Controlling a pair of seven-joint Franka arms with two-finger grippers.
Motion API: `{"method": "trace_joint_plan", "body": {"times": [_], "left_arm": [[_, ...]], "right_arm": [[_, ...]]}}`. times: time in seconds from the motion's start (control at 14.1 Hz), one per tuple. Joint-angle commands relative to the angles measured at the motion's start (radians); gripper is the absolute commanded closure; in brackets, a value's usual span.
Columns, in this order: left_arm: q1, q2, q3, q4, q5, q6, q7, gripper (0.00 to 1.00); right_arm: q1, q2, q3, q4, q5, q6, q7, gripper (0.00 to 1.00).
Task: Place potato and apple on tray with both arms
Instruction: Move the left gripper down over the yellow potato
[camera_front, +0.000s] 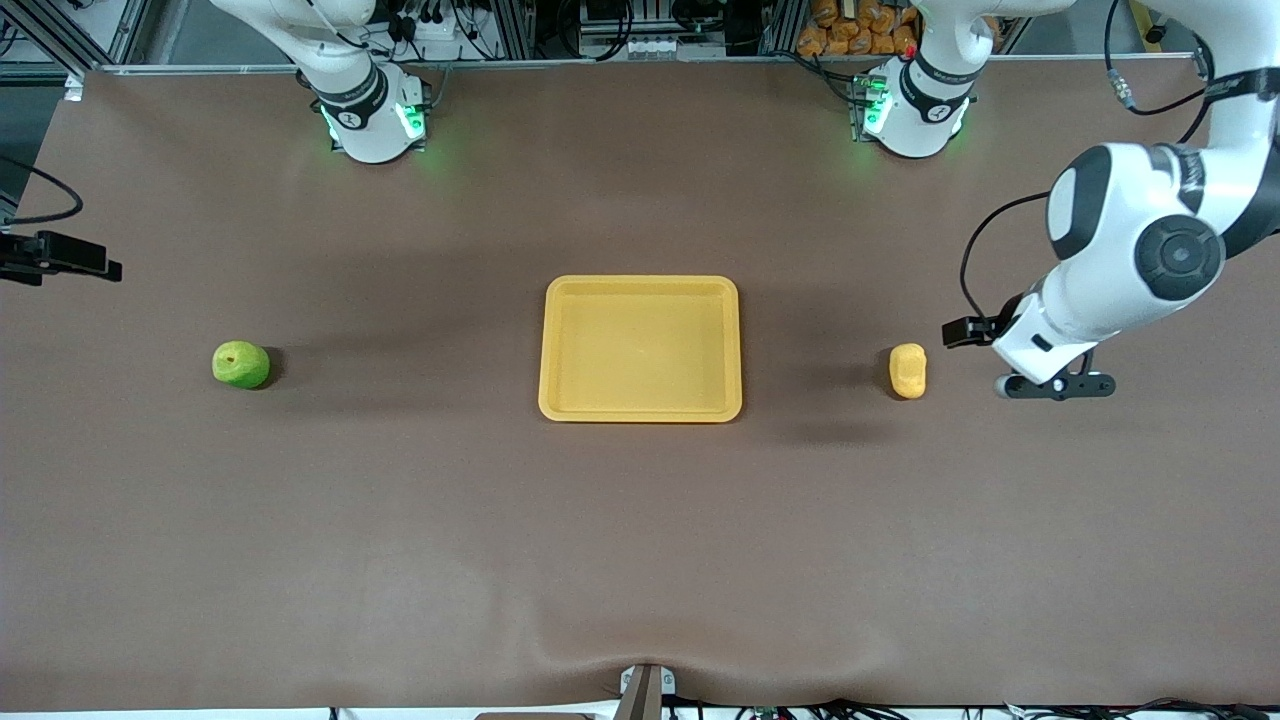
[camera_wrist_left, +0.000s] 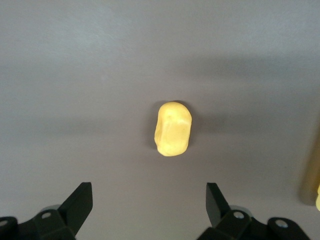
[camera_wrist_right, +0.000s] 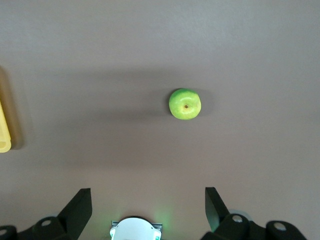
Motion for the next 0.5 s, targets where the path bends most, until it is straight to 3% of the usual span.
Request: {"method": "trace_joint_plan", "body": {"times": [0.0,0.36,0.43], "left_arm": [[-0.006,0.058,-0.005,-0.015,0.002,0.072,-0.015,0.0],[-0.041,0.127,-0.005,-0.075,0.002,0.231,-0.015,0.0],[-0.045,0.143,-0.004,-0.088,0.002,0.256,-0.015,0.09]], "right_arm": [[-0.055,0.062,0.012,0.029,-0.002,-0.007,-0.014,0.0],[-0.069,0.115,0.012,0.031,-0.007,0.03,-0.014,0.0],[-0.069,0.119,0.012,0.031,-0.007,0.039,-0.014,0.0]]}}
